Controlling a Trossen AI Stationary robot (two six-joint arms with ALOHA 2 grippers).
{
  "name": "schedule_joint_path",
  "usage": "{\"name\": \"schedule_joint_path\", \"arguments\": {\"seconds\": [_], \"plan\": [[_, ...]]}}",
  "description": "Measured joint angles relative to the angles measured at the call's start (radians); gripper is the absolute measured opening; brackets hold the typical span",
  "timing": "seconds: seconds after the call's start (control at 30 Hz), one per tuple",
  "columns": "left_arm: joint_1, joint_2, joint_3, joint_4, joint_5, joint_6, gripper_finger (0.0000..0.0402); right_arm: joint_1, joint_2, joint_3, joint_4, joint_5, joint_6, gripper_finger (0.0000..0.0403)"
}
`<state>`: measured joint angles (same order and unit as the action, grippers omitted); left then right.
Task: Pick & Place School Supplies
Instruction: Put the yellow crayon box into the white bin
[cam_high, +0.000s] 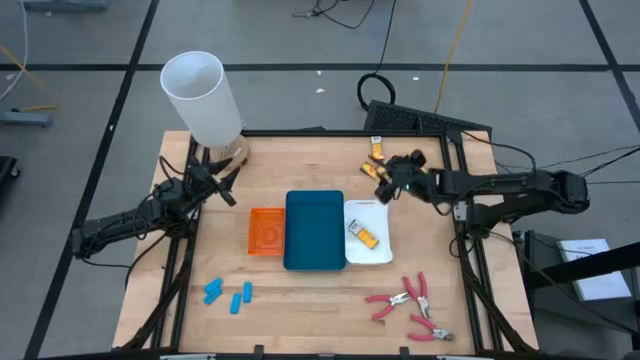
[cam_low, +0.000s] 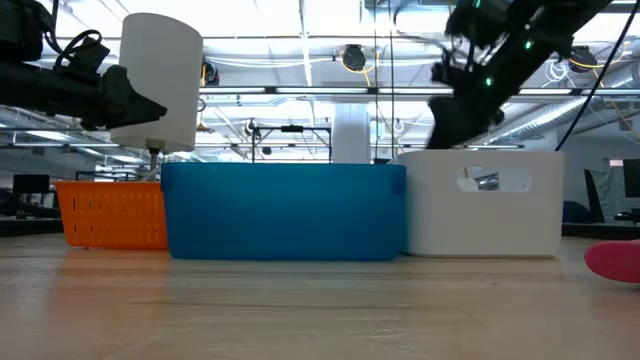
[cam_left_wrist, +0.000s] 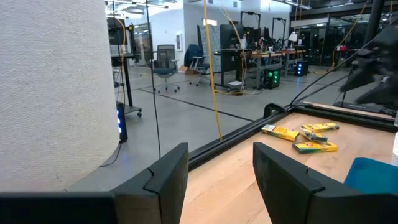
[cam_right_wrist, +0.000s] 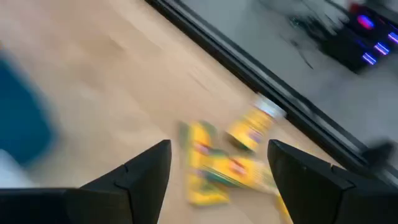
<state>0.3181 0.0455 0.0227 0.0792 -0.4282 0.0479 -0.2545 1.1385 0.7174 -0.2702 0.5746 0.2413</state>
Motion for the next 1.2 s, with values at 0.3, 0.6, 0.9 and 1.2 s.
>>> {"name": "schedule_joint_path", "arguments": {"seconds": [0.3,0.6,0.9,1.2], "plan": [[0.0,0.0,0.0,0.0,0.0,0.0,0.0182,-0.443,0.025,0.0,-0.283,-0.29,0.037,0.0258],[0.0,0.0,0.0,0.0,0.0,0.0,0.0182,-0.589,0.106,0.0,-0.249,-0.427,-0.209,0.0258],[0.0,0.0,0.0,0.0,0.0,0.0,0.0182,-0.65,0.233,0.0,-0.203,-0.452,-0.278,0.0259],[0.0,0.0,0.0,0.0,0.0,0.0,0.0182,-0.66,0.287,0.005,-0.161,-0.475,-0.242,0.0252]]}}
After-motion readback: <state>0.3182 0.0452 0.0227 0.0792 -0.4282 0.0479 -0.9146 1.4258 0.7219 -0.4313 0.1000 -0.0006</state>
